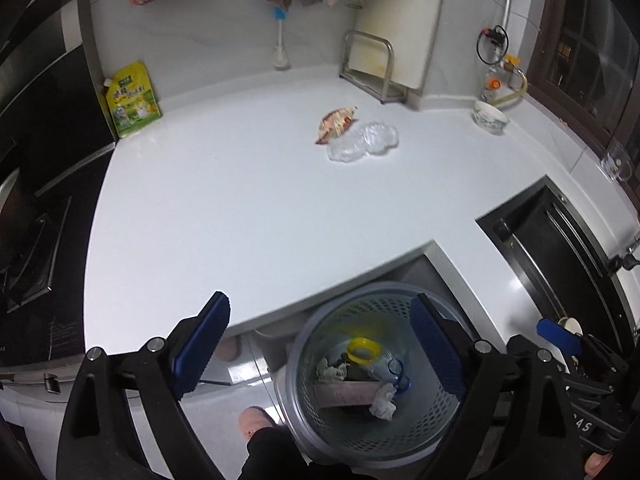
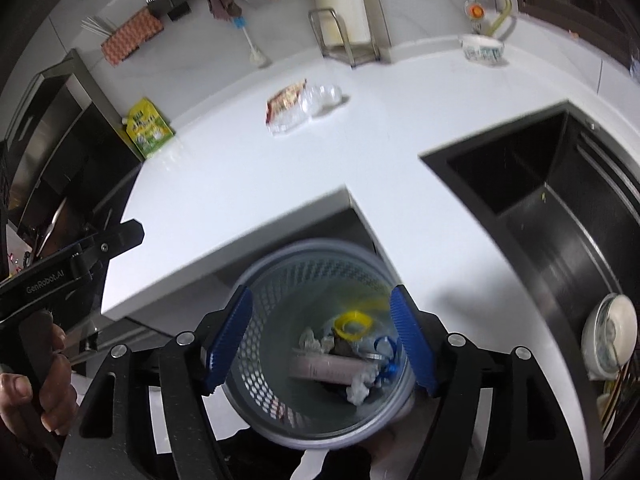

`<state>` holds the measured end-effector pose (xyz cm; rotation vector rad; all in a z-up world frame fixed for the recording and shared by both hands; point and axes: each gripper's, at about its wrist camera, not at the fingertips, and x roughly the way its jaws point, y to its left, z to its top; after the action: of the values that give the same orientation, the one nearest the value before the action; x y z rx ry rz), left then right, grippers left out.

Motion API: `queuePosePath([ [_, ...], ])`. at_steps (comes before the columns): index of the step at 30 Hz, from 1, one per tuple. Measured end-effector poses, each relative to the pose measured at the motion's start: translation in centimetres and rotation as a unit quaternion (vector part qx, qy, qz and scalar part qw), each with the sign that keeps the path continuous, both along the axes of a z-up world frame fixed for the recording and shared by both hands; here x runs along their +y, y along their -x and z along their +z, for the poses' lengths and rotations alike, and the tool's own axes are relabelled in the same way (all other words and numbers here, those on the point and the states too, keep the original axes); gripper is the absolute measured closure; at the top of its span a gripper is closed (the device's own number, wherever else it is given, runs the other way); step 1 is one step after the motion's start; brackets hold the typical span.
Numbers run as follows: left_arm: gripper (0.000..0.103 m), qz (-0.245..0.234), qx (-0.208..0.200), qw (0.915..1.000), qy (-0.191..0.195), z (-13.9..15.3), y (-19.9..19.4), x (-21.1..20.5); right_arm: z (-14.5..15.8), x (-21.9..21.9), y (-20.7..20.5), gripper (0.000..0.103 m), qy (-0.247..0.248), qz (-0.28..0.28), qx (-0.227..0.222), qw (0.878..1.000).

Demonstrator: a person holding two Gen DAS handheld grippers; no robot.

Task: Collect trash
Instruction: 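Move both tools back to the snack wrapper and plastic bag, then grasp the clear plastic bag with the right tool and lift it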

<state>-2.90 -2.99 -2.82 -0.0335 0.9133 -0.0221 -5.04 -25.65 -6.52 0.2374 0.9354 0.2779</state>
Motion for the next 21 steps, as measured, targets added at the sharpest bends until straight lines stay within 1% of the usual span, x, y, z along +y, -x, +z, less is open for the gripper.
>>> queuePosePath([
  [4,0.012,0.002,-0.01,0.9999,-0.002,1.0,-1.1,1.1,0.8,0.3,-1.3,0.031,-0.001,-0.001,-0.009,1.0],
  [8,0.012,-0.006,-0.012,0.9999,0.0,1.1,-3.1,1.9,1.0,0.8,-3.2,0.031,-0.003,-0.015,-0.007,1.0],
  [13,0.012,-0.038,-0.017,0.9991,0.01,1.1,-6.9,2.4,1.3,1.8,-6.0,0.031,0.02,-0.052,-0.01,0.998],
  [17,0.012,-0.07,-0.009,0.9975,0.01,0.9,-10.7,2.7,1.5,2.6,-8.6,0.031,0.017,-0.083,-0.009,0.996],
  [21,0.012,-0.102,-0.012,0.9947,0.003,1.1,-14.7,3.4,1.5,3.3,-11.2,0.031,0.004,-0.119,-0.007,0.993],
])
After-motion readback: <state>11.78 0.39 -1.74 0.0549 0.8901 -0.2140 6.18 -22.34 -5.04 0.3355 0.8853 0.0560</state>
